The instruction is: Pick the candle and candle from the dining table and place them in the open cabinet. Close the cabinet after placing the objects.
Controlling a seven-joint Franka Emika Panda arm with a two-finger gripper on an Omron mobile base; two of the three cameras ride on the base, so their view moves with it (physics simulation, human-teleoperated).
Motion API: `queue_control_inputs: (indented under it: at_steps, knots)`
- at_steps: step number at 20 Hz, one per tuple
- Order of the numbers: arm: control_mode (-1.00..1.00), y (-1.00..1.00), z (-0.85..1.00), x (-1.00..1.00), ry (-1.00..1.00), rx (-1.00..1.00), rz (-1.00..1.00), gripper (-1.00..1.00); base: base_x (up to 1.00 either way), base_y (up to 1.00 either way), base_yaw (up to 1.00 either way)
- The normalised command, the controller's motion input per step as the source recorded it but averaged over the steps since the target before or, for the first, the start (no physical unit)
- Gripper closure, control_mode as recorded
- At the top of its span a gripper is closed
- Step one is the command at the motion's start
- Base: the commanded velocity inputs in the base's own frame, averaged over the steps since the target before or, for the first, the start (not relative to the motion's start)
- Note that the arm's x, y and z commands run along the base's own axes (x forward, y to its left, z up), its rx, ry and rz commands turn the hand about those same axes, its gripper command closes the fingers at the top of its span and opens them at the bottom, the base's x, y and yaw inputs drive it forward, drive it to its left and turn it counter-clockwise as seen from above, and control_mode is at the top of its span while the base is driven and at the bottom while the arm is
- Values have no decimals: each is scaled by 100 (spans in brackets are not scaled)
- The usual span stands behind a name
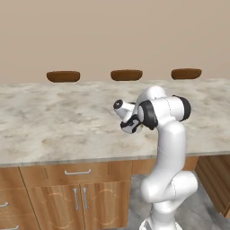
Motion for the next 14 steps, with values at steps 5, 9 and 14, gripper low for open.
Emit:
queue_control_inputs:
  at_steps: [5,9,14]
  knots:
    - [-100,-13,-24,-8,-12,-2,-3,-100,0,0,0]
    - [-100,-11,-21,-12,-13,-1,-5,-100,0,0,0]
    - [-100,-7,-25,-9,-11,-2,-5,-100,0,0,0]
